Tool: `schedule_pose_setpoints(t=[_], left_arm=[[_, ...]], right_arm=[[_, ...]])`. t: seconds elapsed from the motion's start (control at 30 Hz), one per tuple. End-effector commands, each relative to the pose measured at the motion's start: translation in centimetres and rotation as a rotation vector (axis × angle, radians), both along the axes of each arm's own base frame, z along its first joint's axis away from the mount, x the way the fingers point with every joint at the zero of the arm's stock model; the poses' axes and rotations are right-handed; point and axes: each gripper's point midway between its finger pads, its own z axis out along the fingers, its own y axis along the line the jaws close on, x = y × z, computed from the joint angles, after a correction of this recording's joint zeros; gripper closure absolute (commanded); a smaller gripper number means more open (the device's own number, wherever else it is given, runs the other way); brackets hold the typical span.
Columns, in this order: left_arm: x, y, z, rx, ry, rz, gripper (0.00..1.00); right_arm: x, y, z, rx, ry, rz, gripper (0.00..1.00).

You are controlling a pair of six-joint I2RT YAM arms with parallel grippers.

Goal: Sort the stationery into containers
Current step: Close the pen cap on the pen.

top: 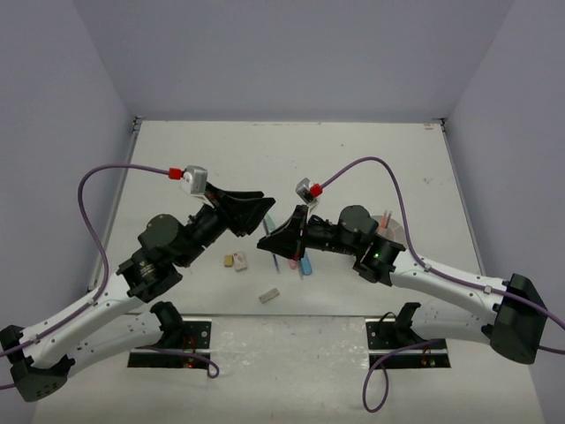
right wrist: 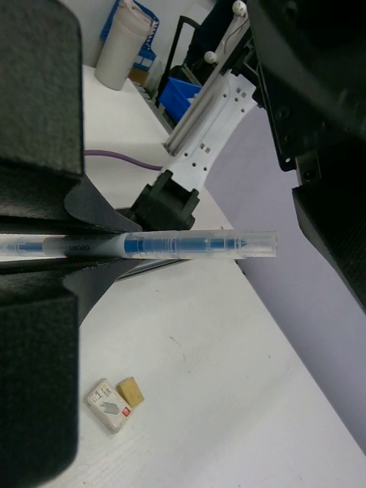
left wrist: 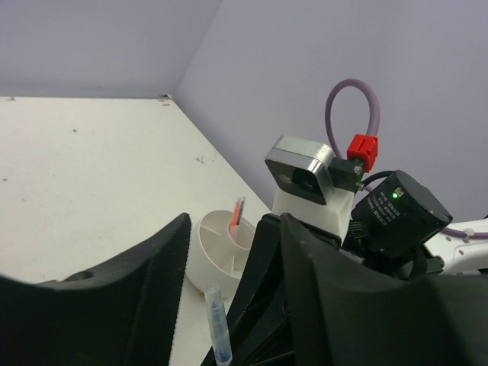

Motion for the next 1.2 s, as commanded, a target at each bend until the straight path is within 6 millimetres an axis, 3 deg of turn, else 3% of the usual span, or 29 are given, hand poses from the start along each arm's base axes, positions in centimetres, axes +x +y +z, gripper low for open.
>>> schedule_pose_setpoints(t=[0.0,0.23,0.77,0.93,1.1,1.17], left_arm=[[0.1,-0.1,0.2,0.027,-0.009,0.002,0.57],[-1.2,-1.1,0.2,0.031,-0.02,-0.09,0.6],[-0.9,-1.6,-1.4,0.069,0.018,-0.094,0.65],[-1.3,-1.9,-1.2,0.065,0.014,-0.124,0.96],[-2.1,-2.8,-1.1,0.062,0.013,-0.188,1.0],[-2.5,-3.3,-1.5,0.067,0.029,-0.223,1.0]], right_arm=[[0.0,-0.1,1.3,0.023,-0.044,-0.001,1.0],[0.2,-0.4,1.5,0.021,-0.05,-0.021,1.0],[0.1,-1.2,2.6,0.03,-0.075,-0.042,1.0],[0.5,-1.2,2.8,0.018,-0.085,-0.058,1.0],[1.2,-1.3,3.4,0.025,-0.101,-0.099,1.0],[1.8,-1.5,4.6,0.036,-0.121,-0.13,1.0]])
